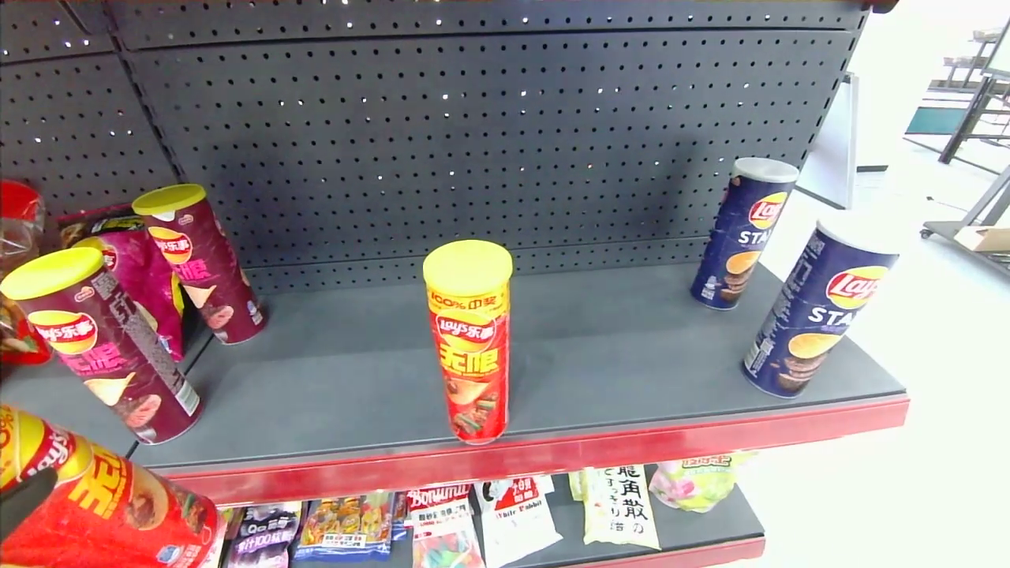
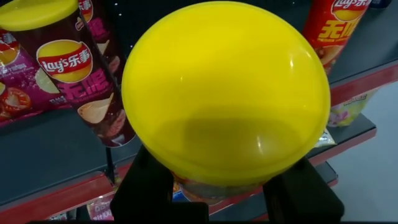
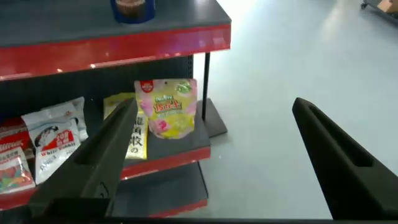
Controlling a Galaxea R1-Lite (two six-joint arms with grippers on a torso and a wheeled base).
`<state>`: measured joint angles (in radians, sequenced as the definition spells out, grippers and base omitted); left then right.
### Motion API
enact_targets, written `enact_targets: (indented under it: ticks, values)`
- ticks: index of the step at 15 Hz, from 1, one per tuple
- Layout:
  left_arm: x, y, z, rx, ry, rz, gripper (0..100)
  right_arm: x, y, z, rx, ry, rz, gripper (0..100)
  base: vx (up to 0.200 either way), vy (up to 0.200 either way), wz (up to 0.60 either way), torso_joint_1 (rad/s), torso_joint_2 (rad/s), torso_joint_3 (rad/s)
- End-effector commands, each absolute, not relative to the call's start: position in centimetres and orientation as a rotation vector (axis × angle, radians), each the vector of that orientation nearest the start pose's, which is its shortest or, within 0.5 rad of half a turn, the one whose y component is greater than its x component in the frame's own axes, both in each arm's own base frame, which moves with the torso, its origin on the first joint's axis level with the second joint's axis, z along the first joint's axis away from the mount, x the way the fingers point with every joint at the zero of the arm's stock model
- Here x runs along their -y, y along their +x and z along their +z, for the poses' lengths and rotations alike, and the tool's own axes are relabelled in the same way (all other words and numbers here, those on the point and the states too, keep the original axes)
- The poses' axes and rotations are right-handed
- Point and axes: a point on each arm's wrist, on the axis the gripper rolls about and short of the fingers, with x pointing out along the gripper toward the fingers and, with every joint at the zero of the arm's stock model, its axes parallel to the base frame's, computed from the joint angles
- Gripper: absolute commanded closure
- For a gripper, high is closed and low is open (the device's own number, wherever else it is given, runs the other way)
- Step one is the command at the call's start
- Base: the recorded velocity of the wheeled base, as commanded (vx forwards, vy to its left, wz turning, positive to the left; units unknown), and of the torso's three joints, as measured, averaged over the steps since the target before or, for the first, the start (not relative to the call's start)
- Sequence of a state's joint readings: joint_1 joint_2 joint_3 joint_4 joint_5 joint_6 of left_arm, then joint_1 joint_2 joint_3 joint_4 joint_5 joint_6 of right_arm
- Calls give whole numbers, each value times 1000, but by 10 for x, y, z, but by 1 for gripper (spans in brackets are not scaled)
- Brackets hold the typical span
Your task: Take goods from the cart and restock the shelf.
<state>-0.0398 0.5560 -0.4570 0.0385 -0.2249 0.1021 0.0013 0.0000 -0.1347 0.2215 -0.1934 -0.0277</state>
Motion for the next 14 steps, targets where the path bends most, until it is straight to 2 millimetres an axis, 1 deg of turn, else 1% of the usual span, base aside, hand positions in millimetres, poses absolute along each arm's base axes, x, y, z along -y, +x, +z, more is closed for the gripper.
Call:
enact_targets:
  ticks: [1,2,3,4,6,7,8,9,11,13,14]
  values:
    - [6,29,203,-128,80,-273,100,4,-32,93,-21,-31,-158,0,0,0,0,0,0,0]
    - [6,29,203,-133,79,-273,100,2,-29,92,25,-22,-86,0,0,0,0,0,0,0]
    - [6,29,203,-133,78,-273,100,2,-24,83,38,-11,-68,0,0,0,0,0,0,0]
    - [6,30,203,-133,78,-273,100,2,-23,82,58,7,-69,0,0,0,0,0,0,0]
    - [6,31,203,-138,61,-273,100,0,-23,82,49,-2,12,0,0,0,0,0,0,0]
    - [6,31,204,-139,54,-274,100,-1,-23,79,27,-31,41,0,0,0,0,0,0,0]
    - [6,32,205,-123,53,-274,100,-1,-23,76,-1,-34,29,0,0,0,0,0,0,0]
    - [7,35,206,-117,50,-273,100,0,-23,76,0,9,17,0,0,0,0,0,0,0]
    - [7,40,208,-117,50,-275,100,0,-23,76,-2,-3,18,0,0,0,0,0,0,0]
    - [8,58,211,-135,45,-291,100,0,-23,76,0,2,18,0,0,0,0,0,0,0]
    - [9,73,211,-153,34,-326,100,0,-23,76,0,2,17,0,0,0,0,0,0,0]
